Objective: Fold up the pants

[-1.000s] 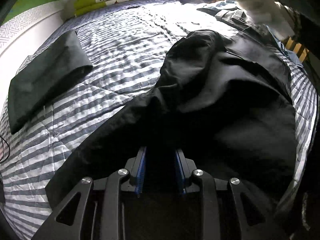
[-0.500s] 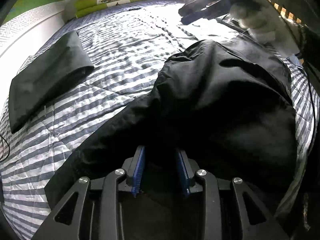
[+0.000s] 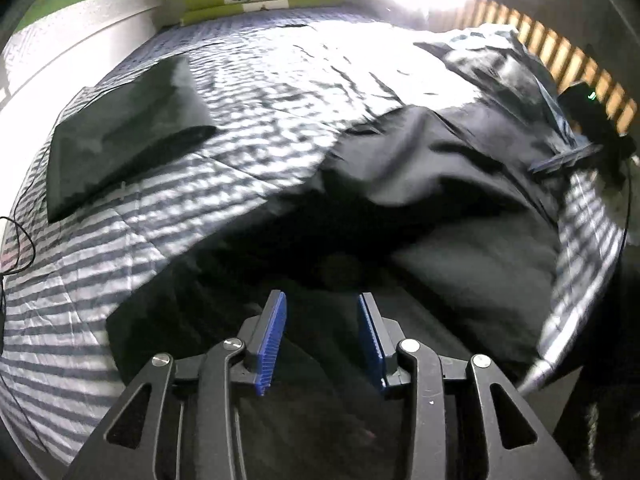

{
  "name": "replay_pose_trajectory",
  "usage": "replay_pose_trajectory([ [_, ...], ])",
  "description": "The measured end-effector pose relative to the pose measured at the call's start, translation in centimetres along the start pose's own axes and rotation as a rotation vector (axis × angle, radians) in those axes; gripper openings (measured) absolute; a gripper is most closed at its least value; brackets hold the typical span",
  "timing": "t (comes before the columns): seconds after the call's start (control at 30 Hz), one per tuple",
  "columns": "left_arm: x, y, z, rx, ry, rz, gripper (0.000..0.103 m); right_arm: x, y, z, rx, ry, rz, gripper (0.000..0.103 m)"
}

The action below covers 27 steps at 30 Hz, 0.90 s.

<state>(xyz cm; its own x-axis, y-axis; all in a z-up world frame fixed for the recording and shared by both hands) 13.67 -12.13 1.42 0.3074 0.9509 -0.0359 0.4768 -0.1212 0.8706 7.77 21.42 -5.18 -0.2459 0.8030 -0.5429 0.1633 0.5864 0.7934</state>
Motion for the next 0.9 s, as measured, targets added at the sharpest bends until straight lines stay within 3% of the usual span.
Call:
replay_pose_trajectory([
  [0.13,3.1,0.8,0.6,0.006,-0.036,0.019,0.040,4.8,8.7,4.8,0.249,-0.189,0.049,0.036],
  [0.23,5.7,1.5,0.2,0.025,-0.063,0.037,0.042,8.8,14.0,7.8,0.410,-0.319,0.168,0.044],
  [0.37,8.5,1.8,-0.8,0.035,-0.092,0.053,0.045,12.7,15.7,9.0,0.449,-0.445,0.166,0.044],
  [0.47,9.7,1.8,-1.2,0.032,-0.091,0.060,0.046,14.7,14.5,10.2,0.435,-0.575,0.099,0.044],
  [0.53,10.3,1.6,-1.4,0.026,-0.088,0.060,0.046,14.7,13.2,11.1,0.456,-0.631,0.024,0.044],
  [0.7,10.8,1.4,-1.7,0.022,-0.084,0.053,0.046,14.7,12.7,12.2,0.568,-0.741,-0.041,0.046],
  [0.8,11.1,1.4,-1.8,0.021,-0.100,0.065,0.046,14.8,12.3,11.9,0.538,-0.809,0.004,0.046],
  [0.9,11.8,1.4,-2.5,0.018,-0.075,0.116,0.046,14.9,12.4,12.2,0.572,-0.901,-0.010,0.046],
])
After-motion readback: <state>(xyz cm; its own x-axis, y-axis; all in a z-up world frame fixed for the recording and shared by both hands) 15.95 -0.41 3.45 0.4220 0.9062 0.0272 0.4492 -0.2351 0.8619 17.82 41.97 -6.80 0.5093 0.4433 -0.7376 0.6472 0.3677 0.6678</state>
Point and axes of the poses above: each gripper's, at about its wrist camera, not at the fingertips, and y roughly against the way its jaws point, x to its right, z to its underside, the point moved 1 cm from there along -y, roughly the way its jaws point, and after that the axes turned 4 degrees about -z, right-handed, at the moved point
